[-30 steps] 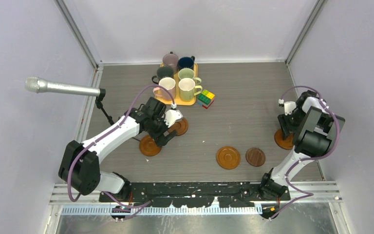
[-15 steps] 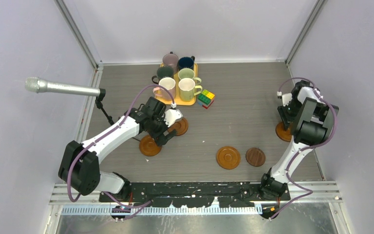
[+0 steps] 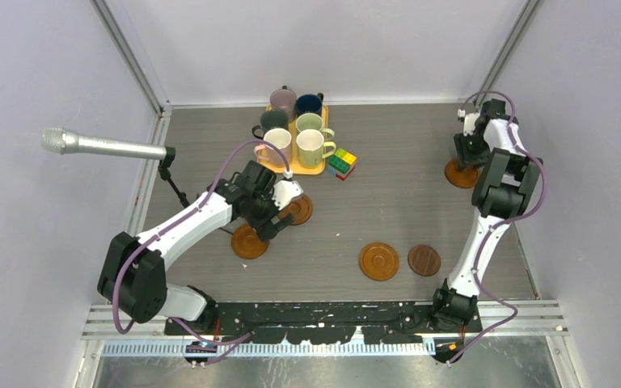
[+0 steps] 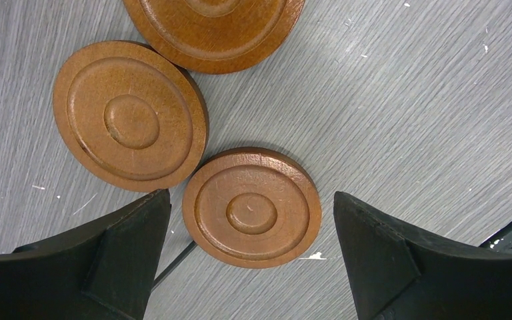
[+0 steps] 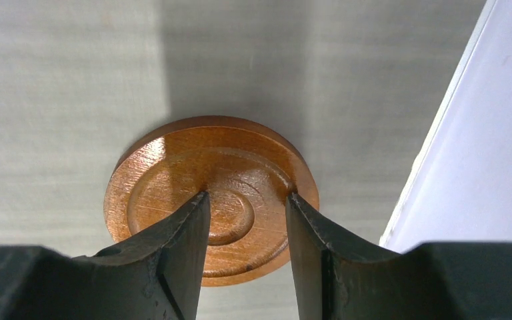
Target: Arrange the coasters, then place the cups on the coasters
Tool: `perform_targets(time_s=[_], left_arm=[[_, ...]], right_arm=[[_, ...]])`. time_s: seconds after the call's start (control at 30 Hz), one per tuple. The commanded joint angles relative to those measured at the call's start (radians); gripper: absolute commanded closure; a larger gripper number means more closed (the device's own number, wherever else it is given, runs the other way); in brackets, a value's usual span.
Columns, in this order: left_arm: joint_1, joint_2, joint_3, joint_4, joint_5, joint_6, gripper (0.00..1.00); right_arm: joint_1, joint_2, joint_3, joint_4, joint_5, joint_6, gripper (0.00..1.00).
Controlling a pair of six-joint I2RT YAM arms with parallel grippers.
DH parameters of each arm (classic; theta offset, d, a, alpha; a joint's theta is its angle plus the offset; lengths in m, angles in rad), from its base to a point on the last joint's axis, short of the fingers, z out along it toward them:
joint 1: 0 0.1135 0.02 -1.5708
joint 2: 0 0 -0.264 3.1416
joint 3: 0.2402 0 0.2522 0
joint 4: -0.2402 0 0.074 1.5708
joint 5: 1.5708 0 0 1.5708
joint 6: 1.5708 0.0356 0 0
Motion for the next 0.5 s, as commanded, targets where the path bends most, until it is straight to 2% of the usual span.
perform_targets(time_s=[0.0,0.27,0.47], left_arm=[[-0.005,0.014,0.005,0.032,-0.009,0.002,0.05],[-0.006,0.033,0.002,0.035,-0.013,0.0,0.05],[-0.006,0.022,0.011,0.025,-0.014,-0.005,0.05]], right_arm=[[0.036,0.173,0.121,0.124,-0.089,0.079,0.49],[0.058,0.319,0.38,0.09,-0.026,0.117,0.49],[0.058,0.267,0.383,0.059,-0.038,0.111,0.49]])
